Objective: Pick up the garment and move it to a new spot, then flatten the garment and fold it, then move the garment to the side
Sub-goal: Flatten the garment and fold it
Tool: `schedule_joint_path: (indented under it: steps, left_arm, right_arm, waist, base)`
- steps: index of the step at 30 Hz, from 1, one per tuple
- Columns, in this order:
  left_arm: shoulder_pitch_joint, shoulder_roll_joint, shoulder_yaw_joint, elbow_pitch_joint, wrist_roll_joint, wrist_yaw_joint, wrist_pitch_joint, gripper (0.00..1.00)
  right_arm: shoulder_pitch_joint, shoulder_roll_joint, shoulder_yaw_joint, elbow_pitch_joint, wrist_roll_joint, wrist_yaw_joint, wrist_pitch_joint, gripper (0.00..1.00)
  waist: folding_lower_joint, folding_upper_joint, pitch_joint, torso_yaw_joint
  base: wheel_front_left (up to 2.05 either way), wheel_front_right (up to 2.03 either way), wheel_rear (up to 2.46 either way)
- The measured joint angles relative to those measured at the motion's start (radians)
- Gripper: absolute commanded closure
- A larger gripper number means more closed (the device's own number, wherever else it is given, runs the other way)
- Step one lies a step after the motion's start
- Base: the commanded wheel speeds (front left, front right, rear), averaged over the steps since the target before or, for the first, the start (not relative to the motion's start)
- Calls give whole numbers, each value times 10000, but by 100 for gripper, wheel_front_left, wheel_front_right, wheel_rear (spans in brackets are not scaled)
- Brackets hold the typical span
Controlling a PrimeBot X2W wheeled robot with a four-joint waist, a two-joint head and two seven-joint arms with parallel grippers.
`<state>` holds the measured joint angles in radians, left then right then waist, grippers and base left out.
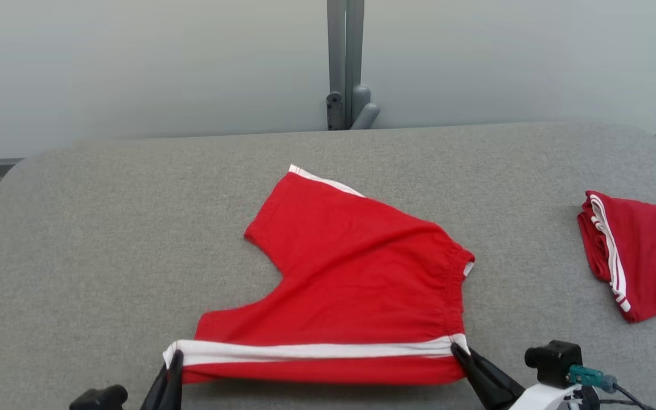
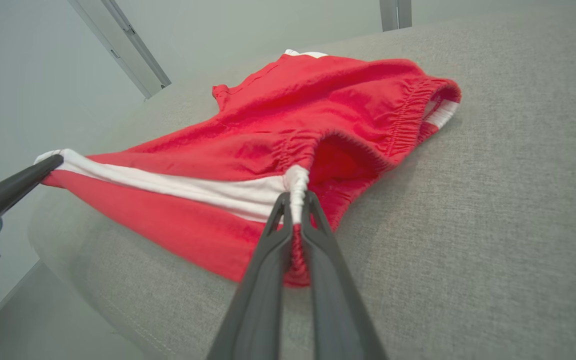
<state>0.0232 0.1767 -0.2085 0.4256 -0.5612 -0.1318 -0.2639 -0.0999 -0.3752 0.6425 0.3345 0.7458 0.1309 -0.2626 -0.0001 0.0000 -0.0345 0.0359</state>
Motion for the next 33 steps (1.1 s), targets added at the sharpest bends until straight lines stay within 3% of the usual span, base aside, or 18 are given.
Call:
schedule_joint_path:
  steps: [12, 17, 23, 33]
  left_arm:
    - [585, -19, -12, -648, 138, 0, 0, 100]
    - [-881, 416, -568, -756, 257, 2, -2, 100]
    - [-3435, 838, -1584, 217, 234, 0, -2, 100]
    - [-6900, 1039, -2761, 2531, 190, 0, -2, 100]
  right_arm:
    - [754, -40, -23, -537, 443, -2, 0, 100]
    - [532, 456, -863, -828, 1193, -2, 0, 100]
    - [-313, 972, -2054, -1099, 1572, -2, 0, 100]
    - [-1631, 2130, -2807, -1058, 859, -2, -2, 100]
  waist:
    - [0, 0, -229, -319]
    - [0, 0, 100, -411]
    - [0, 0, 824, -593]
    - [0, 0, 2657, -1108]
  base:
    - [0, 0, 0]
    - [0, 0, 0]
    - [0, 0, 0]
    - [0, 0, 0]
